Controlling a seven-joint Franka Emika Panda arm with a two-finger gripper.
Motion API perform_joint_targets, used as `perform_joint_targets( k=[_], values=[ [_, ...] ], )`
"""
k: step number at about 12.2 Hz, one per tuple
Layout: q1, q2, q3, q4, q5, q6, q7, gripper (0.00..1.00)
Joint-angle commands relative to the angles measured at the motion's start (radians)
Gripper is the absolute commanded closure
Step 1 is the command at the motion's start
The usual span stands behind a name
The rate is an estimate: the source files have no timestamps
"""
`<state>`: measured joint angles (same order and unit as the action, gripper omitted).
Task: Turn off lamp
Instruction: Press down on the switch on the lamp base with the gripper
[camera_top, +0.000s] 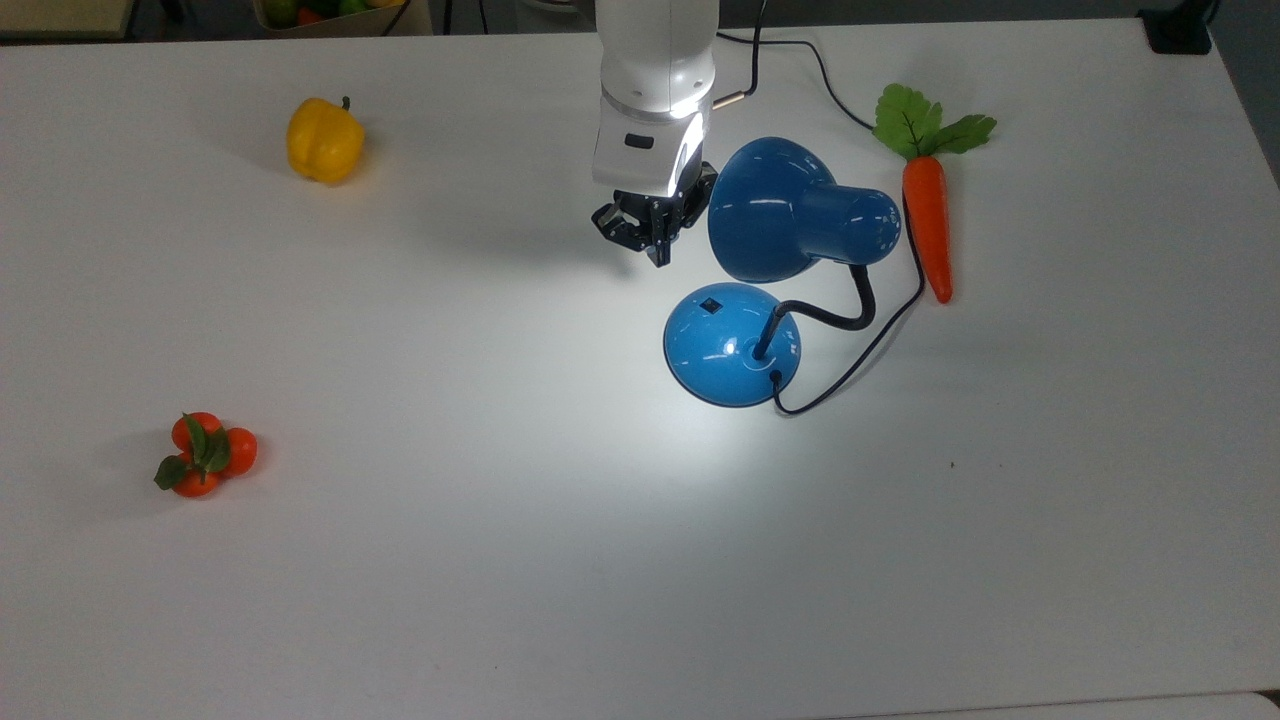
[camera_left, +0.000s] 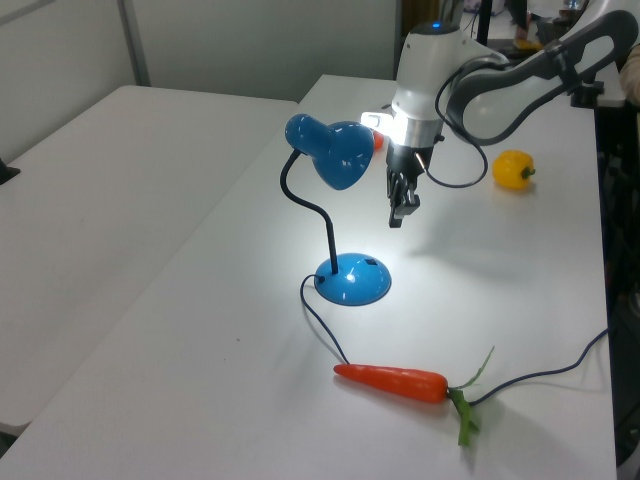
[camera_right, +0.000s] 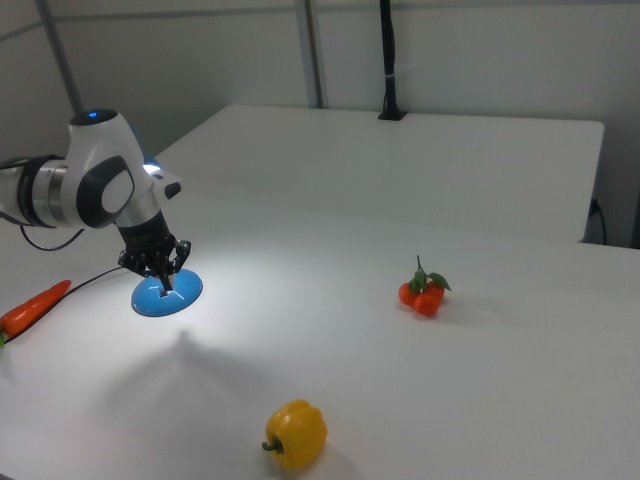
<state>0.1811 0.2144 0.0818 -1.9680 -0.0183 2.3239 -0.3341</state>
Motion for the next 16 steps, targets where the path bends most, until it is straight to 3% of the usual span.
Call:
perform_joint_targets(
  k=[1,6,16],
  values=[
    [-0.003,0.033,0.024,-0.019,0.02,0.093,-0.02,1.0],
    [-0.008,0.082,0.05,-0.011,0.02,0.198,-0.016,1.0],
    [0.0,0.105,0.064,-0.009,0.017,0.198,-0.014,1.0]
  ],
)
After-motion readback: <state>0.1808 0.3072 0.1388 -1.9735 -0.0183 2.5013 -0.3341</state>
